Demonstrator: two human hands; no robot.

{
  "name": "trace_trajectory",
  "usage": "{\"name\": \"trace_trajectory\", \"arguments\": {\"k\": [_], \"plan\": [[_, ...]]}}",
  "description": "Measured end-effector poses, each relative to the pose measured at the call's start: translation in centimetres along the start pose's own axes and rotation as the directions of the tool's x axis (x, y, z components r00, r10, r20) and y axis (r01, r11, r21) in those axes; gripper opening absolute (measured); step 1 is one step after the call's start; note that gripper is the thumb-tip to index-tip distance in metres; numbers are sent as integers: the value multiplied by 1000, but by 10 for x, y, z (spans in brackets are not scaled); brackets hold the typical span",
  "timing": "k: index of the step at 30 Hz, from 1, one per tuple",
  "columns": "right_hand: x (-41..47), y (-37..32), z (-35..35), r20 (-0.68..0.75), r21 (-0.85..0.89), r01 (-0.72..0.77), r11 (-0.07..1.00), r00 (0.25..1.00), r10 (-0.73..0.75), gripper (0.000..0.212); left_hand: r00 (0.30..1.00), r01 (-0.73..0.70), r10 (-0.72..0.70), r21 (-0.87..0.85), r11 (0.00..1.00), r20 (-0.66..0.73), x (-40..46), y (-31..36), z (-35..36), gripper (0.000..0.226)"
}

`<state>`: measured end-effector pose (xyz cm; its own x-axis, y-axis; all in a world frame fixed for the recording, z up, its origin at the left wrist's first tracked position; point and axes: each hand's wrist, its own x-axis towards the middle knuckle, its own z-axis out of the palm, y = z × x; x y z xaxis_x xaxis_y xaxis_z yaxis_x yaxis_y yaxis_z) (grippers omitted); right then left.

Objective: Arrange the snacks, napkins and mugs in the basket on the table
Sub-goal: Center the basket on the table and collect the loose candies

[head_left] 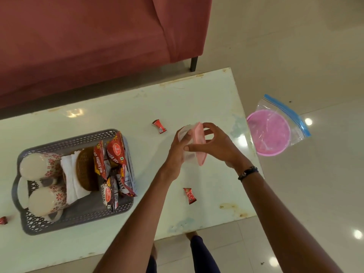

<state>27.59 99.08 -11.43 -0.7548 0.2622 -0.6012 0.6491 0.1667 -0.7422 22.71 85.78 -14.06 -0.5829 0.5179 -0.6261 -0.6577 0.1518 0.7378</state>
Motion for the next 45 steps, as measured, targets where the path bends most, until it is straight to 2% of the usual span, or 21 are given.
{"name": "trace_trajectory", "arguments": {"k": [4,7,9,11,12,14,17,20,23,27,30,33,37,38,42,45], "plan": [[-5,-1,4,32,192,-50,980,999,45,81,999,-4,2,-32,999,-54,2,1,0,82],[-10,4,6,56,255,-76,964,996,64,70,999,21,-20,17,1000,-49,1,1,0,74],[-11,10,3,93,295,-102,950,993,78,59,999,44,-43,35,998,-25,0,1,-3,84],[-13,15,-2,152,332,-128,935,985,81,44,995,98,-98,-35,995,8,2,-2,-8,92],[-13,16,-5,171,330,-133,935,982,79,38,992,127,-126,-82,988,20,3,-2,-11,87],[-12,20,-7,202,313,-147,938,976,85,38,979,204,-199,-180,962,41,4,-3,-15,67],[-9,26,-4,240,311,-194,930,963,121,43,966,260,-252,-262,929,63,10,-8,-13,68],[-7,35,-6,244,341,-253,905,954,175,45,964,261,-267,-174,949,-10,12,-12,-1,63],[-6,46,-12,236,347,-302,888,944,229,48,950,266,-269,-38,963,-159,13,-19,3,77],[-3,55,-16,270,400,-362,842,925,269,40,942,239,-203,113,964,-266,15,-29,8,48],[4,59,-17,274,473,-377,796,922,274,42,933,196,-78,314,929,-352,22,-33,11,46],[9,66,-19,257,556,-385,736,922,289,39,878,195,14,384,903,-478,26,-32,9,45],[13,84,-29,227,635,-393,665,918,326,44,862,235,49,484,843,-504,24,-32,5,51],[14,86,-31,205,638,-383,668,921,332,41,865,231,52,490,841,-499,22,-32,5,53],[17,89,-40,52,502,-298,812,947,316,37,879,214,42,472,855,-475,19,-34,3,58],[23,91,-40,-71,440,-241,865,951,301,33,883,218,30,464,859,-469,17,-32,2,58]]}}
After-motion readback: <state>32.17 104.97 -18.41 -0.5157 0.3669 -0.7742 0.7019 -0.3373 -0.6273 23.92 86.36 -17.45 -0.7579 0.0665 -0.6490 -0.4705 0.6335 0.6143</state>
